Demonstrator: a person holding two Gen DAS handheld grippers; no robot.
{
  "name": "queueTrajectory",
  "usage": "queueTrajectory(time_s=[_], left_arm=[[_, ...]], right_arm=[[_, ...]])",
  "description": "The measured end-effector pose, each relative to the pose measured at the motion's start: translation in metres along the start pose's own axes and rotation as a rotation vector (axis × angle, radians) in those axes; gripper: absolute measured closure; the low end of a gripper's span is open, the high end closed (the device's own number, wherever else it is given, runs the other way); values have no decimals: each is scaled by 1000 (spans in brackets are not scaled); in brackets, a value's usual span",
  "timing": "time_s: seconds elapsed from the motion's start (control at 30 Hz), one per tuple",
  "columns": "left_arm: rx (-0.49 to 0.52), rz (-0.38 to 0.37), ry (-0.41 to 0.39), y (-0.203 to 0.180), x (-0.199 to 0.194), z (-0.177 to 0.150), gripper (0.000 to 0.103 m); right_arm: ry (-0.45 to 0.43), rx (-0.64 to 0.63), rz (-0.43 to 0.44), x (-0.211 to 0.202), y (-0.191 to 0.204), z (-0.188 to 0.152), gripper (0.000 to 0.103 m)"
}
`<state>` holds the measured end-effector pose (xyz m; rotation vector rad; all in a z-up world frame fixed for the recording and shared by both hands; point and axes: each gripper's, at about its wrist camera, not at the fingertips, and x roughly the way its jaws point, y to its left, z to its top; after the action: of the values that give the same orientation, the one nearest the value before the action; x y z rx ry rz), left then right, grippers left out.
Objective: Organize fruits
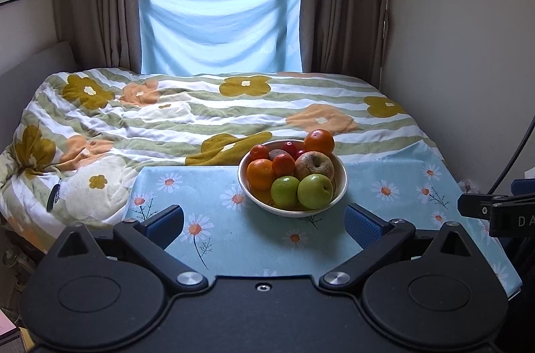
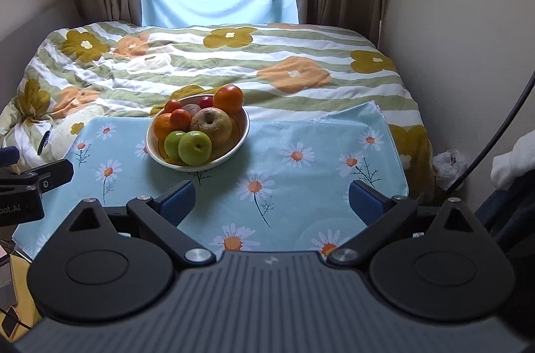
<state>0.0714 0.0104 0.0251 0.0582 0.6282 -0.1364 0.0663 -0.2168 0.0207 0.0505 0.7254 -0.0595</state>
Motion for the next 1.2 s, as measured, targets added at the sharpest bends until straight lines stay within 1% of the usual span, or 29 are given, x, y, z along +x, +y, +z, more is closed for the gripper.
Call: queueTrajectory(time_s=[0.23,0.4,0.77,1.2], left_arm=[[3,5,0,-1,-2,-1,0],[3,7,3,-2,-2,-1,0],[-15,19,5,7,-2,1,0],[-12,24,3,10,-2,-1,0]], right_arm=[[-2,10,-14,-3,-3,0,0],[0,7,-8,-4,-2,-1,0],[10,-6,-11,-2,3,0,0],[16,-7,-11,1,7,-2,0]])
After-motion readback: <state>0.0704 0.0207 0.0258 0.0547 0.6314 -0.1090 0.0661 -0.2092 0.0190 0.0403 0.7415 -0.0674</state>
